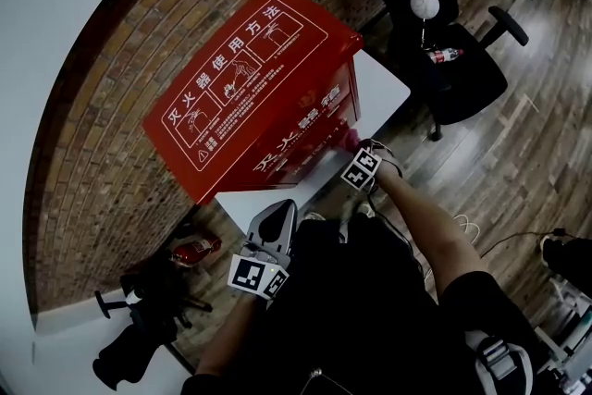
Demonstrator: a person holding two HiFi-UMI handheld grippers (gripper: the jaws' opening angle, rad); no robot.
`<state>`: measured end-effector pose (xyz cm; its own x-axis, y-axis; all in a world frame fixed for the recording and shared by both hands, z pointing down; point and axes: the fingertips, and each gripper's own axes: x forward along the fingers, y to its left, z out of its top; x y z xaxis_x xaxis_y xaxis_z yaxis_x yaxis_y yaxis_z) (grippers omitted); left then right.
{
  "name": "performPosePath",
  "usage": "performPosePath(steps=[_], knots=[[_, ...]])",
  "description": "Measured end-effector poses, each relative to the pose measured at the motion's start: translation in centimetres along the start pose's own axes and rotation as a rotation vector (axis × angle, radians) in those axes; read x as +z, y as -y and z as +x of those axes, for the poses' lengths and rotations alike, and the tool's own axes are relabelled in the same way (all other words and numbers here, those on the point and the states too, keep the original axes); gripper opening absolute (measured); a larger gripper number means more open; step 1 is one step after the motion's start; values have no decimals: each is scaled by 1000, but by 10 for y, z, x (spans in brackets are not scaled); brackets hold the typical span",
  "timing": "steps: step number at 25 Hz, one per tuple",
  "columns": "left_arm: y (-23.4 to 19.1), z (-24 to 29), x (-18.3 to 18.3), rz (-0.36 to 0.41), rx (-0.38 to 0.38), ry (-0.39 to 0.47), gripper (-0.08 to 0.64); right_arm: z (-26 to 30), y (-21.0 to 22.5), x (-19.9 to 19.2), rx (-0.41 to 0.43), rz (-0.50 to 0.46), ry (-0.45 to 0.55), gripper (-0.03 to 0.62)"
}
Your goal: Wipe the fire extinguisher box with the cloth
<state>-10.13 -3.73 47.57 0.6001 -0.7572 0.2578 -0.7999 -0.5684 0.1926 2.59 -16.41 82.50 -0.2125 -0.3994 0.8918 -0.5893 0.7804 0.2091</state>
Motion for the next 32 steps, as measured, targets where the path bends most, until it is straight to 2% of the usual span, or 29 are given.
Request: performPosePath(steps=[10,16,32], knots=[[-10,-7,0,1,5,13,20,-25,-1,39,-94,-56,117,83],[-9,-6,1,26,-17,17,20,-43,-1,52,-105,-57,186,83],[-11,15,8,20,-43,17,20,-91,3,83,-107,-37,310,83]])
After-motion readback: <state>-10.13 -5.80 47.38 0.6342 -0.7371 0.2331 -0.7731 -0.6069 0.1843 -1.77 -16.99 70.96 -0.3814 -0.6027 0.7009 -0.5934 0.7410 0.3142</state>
